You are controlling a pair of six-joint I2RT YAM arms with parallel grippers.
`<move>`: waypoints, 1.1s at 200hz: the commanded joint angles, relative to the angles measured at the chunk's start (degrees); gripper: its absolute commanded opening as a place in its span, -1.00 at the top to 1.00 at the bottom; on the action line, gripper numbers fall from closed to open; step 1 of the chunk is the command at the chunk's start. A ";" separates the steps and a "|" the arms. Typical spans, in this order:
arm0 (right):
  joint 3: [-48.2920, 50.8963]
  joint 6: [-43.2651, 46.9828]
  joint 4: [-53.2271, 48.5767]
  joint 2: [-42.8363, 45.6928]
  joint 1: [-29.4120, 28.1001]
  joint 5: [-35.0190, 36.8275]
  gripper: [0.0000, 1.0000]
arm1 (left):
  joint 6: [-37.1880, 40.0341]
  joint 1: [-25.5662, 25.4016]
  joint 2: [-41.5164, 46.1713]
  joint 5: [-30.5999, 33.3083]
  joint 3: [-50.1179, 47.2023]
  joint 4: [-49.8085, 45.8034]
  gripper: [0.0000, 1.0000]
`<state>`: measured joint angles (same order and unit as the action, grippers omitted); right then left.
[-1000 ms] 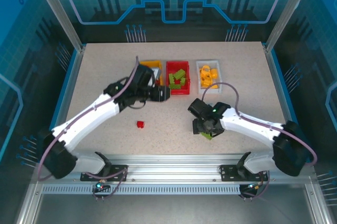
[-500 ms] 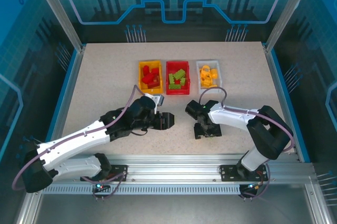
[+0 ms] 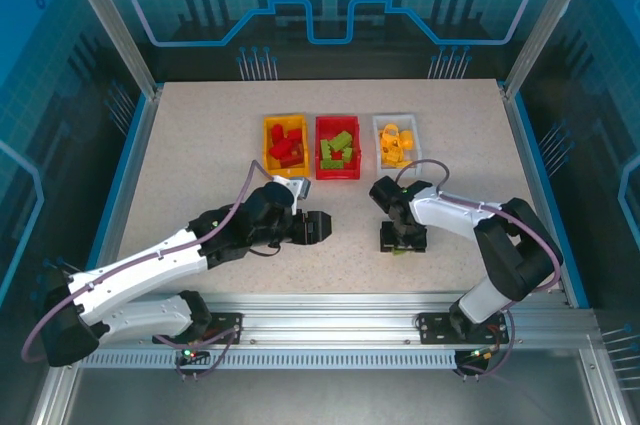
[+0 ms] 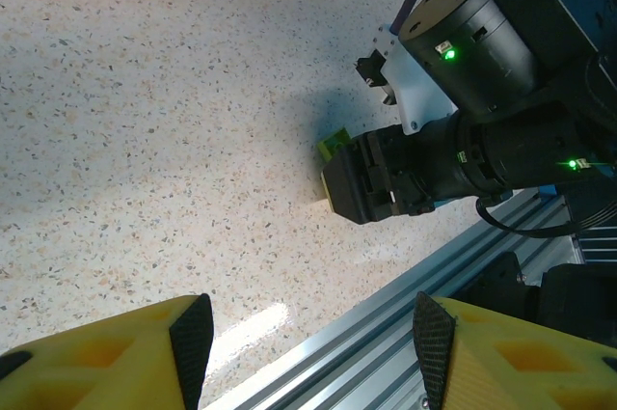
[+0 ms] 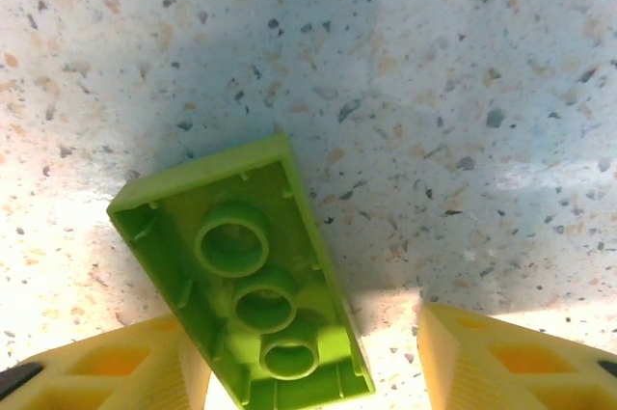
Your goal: Sort the legos into containers by color
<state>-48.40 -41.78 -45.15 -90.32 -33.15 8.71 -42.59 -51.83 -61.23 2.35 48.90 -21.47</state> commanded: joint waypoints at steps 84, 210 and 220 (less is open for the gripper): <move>-0.89 3.17 5.26 -0.86 0.42 3.24 0.41 | -7.20 -0.77 7.93 -0.83 -9.65 9.06 -0.24; -47.53 9.05 -1.95 -21.17 -1.89 1.11 0.49 | -5.06 12.40 5.14 5.97 1.92 -7.84 -0.41; -52.91 9.32 -2.85 -25.28 -0.78 0.00 0.49 | -4.84 13.83 4.73 4.71 2.03 -6.73 -0.42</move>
<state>-91.92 -34.41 -44.16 -107.18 -36.64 11.05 -48.99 -41.93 -55.29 10.90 49.71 -25.41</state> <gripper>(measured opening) 0.294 0.708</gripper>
